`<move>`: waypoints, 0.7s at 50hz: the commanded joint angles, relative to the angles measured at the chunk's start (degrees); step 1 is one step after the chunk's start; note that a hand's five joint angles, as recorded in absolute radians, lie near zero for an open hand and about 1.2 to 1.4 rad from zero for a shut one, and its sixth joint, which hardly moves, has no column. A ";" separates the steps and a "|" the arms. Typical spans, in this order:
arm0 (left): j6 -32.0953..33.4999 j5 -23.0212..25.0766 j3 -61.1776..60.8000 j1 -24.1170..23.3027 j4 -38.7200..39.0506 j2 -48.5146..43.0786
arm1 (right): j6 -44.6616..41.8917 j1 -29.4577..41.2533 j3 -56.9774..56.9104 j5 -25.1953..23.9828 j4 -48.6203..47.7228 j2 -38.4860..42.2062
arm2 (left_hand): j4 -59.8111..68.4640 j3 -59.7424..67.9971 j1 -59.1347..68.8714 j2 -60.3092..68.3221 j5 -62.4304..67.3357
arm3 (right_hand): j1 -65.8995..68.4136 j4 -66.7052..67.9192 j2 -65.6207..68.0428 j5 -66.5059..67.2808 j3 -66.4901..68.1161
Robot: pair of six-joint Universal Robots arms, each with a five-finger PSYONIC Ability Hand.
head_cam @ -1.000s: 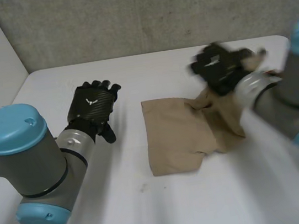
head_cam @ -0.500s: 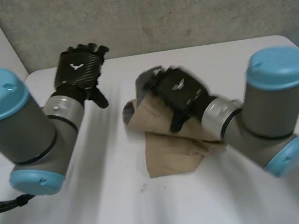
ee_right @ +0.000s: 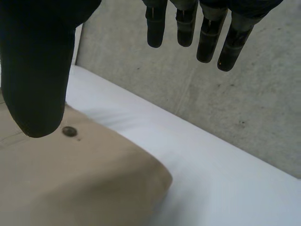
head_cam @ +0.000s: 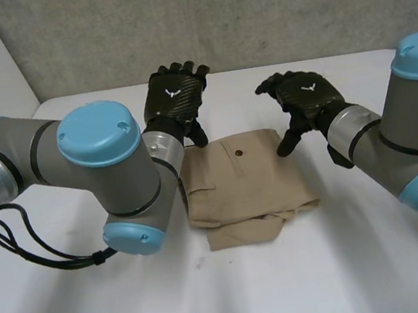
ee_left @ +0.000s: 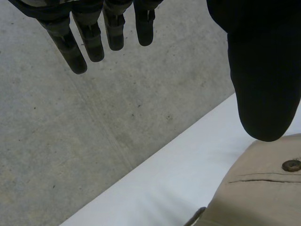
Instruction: Fold the shorts.
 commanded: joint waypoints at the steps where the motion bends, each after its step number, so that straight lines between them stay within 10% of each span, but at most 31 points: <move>1: -0.60 -0.24 0.58 -0.51 -3.45 -2.86 | 1.03 0.25 -4.47 -0.21 1.50 5.19 | 0.87 0.39 1.32 1.09 -0.02 | -1.79 -3.61 -2.52 -3.90 -2.37; 14: -3.60 -0.33 0.32 -1.48 -15.49 -7.78 | -0.98 0.26 -11.15 -1.01 13.97 16.97 | 0.36 -0.12 0.82 0.58 -0.52 | -1.79 -3.61 -2.52 -3.90 -2.37; 35: -0.78 -2.09 -2.93 -1.21 -19.02 -4.98 | -12.86 0.25 -8.08 -0.83 14.60 11.98 | 0.02 -0.45 0.48 0.25 -0.86 | -1.79 -3.61 -2.52 -3.90 -2.37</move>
